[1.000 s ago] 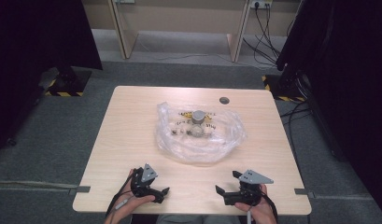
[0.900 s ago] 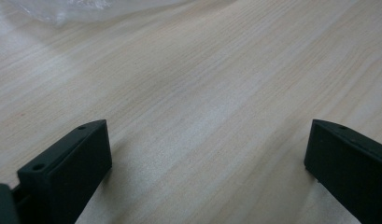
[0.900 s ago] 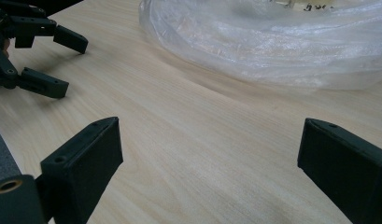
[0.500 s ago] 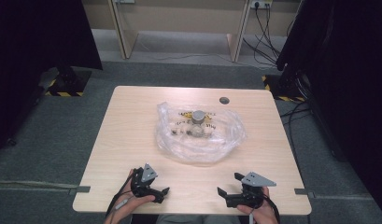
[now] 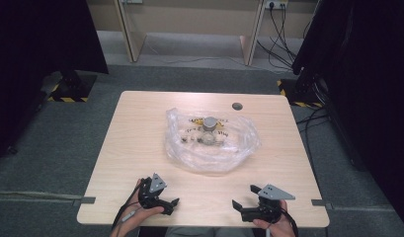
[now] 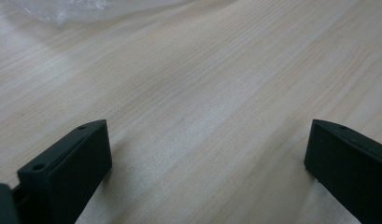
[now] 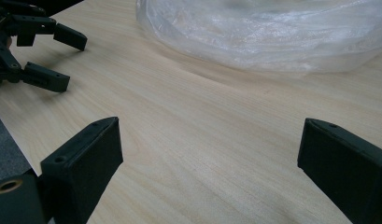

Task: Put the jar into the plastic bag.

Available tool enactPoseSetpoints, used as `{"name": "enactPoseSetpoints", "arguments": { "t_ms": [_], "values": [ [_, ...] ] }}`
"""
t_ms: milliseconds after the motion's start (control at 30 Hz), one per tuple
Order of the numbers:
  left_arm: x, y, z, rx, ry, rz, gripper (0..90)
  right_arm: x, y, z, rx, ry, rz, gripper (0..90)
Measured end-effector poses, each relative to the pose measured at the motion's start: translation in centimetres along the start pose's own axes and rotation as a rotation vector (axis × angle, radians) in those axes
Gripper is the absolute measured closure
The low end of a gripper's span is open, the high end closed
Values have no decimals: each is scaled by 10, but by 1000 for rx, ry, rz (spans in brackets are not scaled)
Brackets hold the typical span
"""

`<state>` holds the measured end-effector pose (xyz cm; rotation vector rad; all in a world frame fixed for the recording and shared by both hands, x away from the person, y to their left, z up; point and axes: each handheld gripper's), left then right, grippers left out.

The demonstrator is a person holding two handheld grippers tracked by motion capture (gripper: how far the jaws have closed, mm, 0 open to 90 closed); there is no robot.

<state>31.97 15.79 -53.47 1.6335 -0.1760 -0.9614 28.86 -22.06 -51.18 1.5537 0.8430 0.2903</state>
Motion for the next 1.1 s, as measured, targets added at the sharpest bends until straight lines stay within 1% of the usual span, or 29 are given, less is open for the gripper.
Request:
{"name": "enactPoseSetpoints", "arguments": {
  "t_ms": [367,700,1100],
  "values": [
    [0,0,0,0,0,0,0,1,0,-2,-1,3,-2,68],
    [0,0,0,0,0,0,0,-6,-5,0,5,-12,0,68],
    [0,0,0,0,0,-1,0,-6,-6,1,7,-14,-1,67]
  ]
}}
Point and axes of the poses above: each handheld gripper's, and its own axes: x roughly forward along the jaws, y roughly out of its top, z roughly to its right, and after that the axes turned 15 degrees about z, right-handed
